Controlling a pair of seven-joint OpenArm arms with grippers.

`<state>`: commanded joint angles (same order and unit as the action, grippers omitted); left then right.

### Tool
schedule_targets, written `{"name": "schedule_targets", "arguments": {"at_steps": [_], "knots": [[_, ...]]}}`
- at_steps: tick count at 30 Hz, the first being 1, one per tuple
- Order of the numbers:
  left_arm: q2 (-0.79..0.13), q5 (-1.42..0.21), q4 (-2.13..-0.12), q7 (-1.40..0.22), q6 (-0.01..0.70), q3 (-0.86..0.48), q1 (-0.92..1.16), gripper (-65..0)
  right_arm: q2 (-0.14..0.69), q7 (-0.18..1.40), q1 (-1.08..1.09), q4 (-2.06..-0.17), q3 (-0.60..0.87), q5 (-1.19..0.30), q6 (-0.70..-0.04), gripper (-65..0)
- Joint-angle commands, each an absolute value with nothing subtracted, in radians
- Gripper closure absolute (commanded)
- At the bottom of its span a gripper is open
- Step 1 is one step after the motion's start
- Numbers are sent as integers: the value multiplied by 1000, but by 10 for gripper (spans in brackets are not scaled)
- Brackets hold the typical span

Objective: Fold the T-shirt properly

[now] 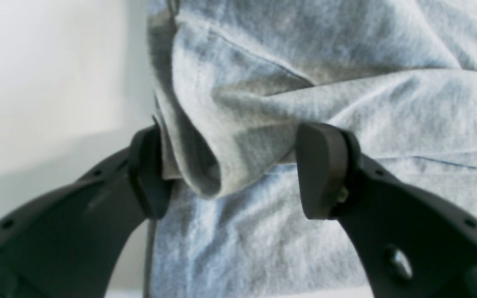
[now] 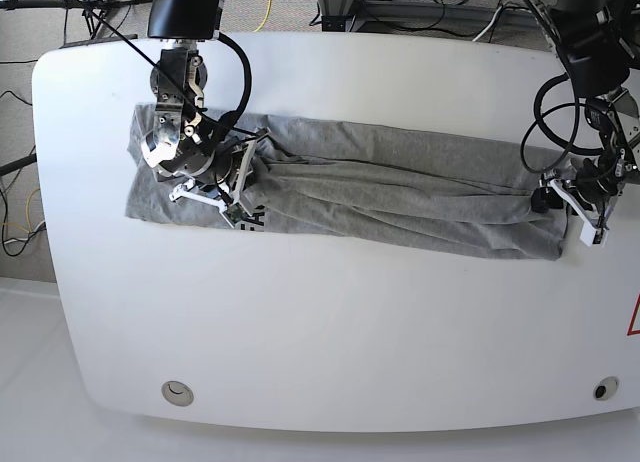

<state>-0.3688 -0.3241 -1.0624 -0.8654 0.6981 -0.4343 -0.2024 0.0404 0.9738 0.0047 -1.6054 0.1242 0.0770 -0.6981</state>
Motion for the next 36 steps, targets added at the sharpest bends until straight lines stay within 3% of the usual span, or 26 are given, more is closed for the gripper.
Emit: {"name": "schedule_targets", "arguments": {"at_steps": [4,6,12,24,26,32,36], "knots": [[-370,-327,-1060,-883,698,-421,-207,-182,41,973,6,-1605,124,79,-698,-86],[-372,-329,-1059,-884,698,-413,-209,-178,40,974,6,-1605,124,79,-698,-86],[-376,-326,-1054,-860,698,-392,-214,-366,40,979,9,-1603,118,79,-698,-84],[-378,-288,-1045,-859,698,-439,-221,-381,39,988,11,-1614,119,75,-698,-85],[-377,-302,-1044,-849,698,-438,-218,-414,38,986,12,-1613,121,69,-698,-82],[-375,-307,-1047,-844,698,-429,-216,-374,38,987,13,-1611,121,65,-698,-80],[-371,-310,-1054,-839,698,-416,-212,-274,38,990,12,-1609,121,63,-698,-80]]}}
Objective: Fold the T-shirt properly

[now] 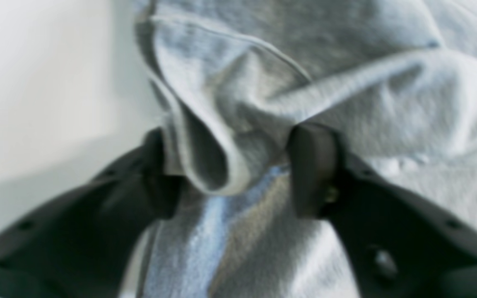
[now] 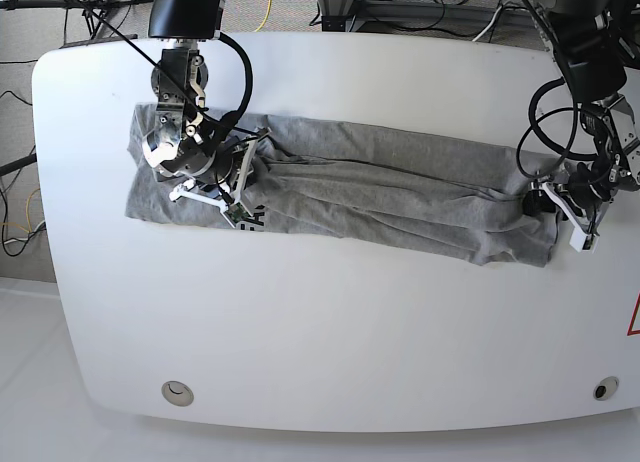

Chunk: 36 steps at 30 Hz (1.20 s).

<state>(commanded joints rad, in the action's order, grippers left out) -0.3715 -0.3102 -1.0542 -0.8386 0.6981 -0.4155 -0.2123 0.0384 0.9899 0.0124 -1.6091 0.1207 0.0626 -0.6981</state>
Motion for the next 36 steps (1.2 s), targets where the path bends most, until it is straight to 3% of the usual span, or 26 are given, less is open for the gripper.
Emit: {"name": "schedule_targets", "arguments": {"at_steps": [2,4,12,14,36], "knots": [[-370,-321,-1052,-834,698,-408,-212,-175,36,993,10,-1608,122,65,-698,-81],[-369,-320,-1053,-839,698,-407,-212,-138,36,996,10,-1609,123,64,-698,-81],[-367,-320,-1057,-867,698,-401,-213,-75,34,1004,12,-1607,125,63,-698,-80],[-372,-317,-1060,-875,698,-410,-222,-22,35,1000,7,-1609,121,66,-698,-83],[-302,-353,-1291,-978,698,-411,-207,-28,32,1007,6,-1615,122,66,-698,-79]]}}
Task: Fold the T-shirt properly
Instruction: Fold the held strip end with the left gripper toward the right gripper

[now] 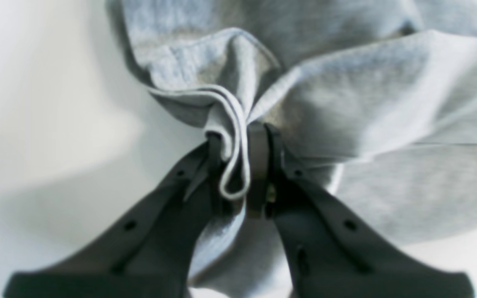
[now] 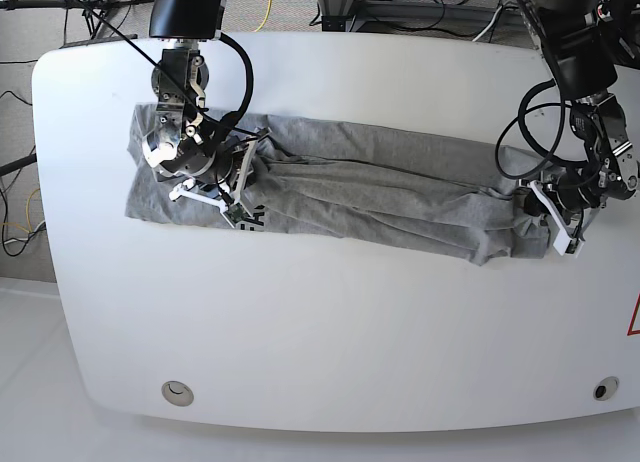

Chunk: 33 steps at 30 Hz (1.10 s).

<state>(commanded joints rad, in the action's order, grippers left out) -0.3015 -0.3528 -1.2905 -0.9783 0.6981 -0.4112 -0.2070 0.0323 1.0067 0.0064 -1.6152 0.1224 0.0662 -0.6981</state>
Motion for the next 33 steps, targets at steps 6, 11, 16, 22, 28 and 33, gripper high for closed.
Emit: {"name": "schedule_targets", "arguments": {"at_steps": [6,11,16,22,28,33], "knots": [[-269,-340,-1361,-1032,698,-404,-185,-33,22,1006,8,-1627,119,69,-698,-75],[-265,-332,-1416,-1055,698,-402,-159,-32,21,1006,9,-1631,120,67,-698,-74],[-259,-318,-1498,-1087,698,-393,-137,-20,22,1002,12,-1635,122,65,-698,-75],[-241,-320,-1601,-1126,698,-351,-142,-18,19,1001,12,-1640,119,66,-698,-75],[-200,-321,-1737,-1161,698,-294,-139,-15,18,1003,8,-1649,121,72,-698,-75],[-168,-320,-1767,-1178,698,-257,-140,-17,18,1004,9,-1647,122,70,-698,-76]]}}
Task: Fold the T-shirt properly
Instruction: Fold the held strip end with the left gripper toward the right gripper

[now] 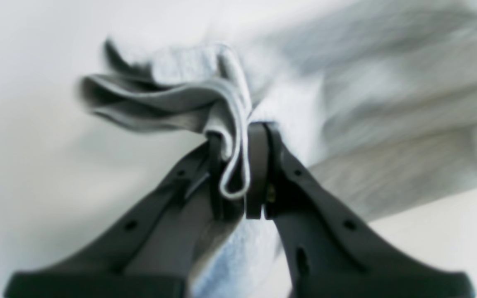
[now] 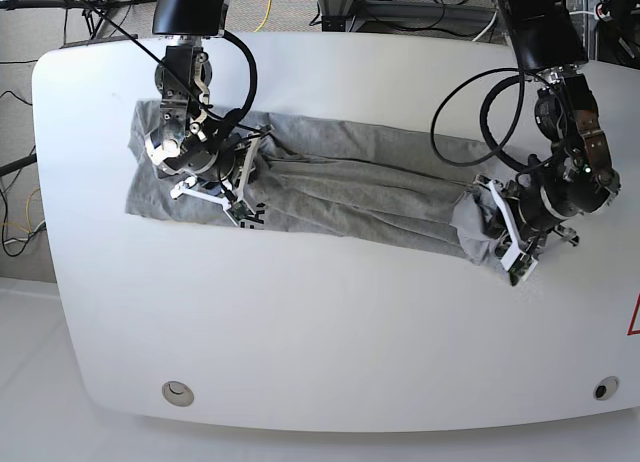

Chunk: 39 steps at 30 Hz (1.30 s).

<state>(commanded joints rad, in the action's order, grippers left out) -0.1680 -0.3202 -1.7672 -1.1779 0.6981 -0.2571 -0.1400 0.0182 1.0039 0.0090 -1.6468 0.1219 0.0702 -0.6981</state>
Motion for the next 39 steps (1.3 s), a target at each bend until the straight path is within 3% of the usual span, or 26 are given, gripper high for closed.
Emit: {"name": "schedule_targets", "arguments": {"at_steps": [39], "knots": [[157,-385,-1794,-1214,698,-155,-109,-30,17,1007,-10,-1645,117,71,-698,-78]]}}
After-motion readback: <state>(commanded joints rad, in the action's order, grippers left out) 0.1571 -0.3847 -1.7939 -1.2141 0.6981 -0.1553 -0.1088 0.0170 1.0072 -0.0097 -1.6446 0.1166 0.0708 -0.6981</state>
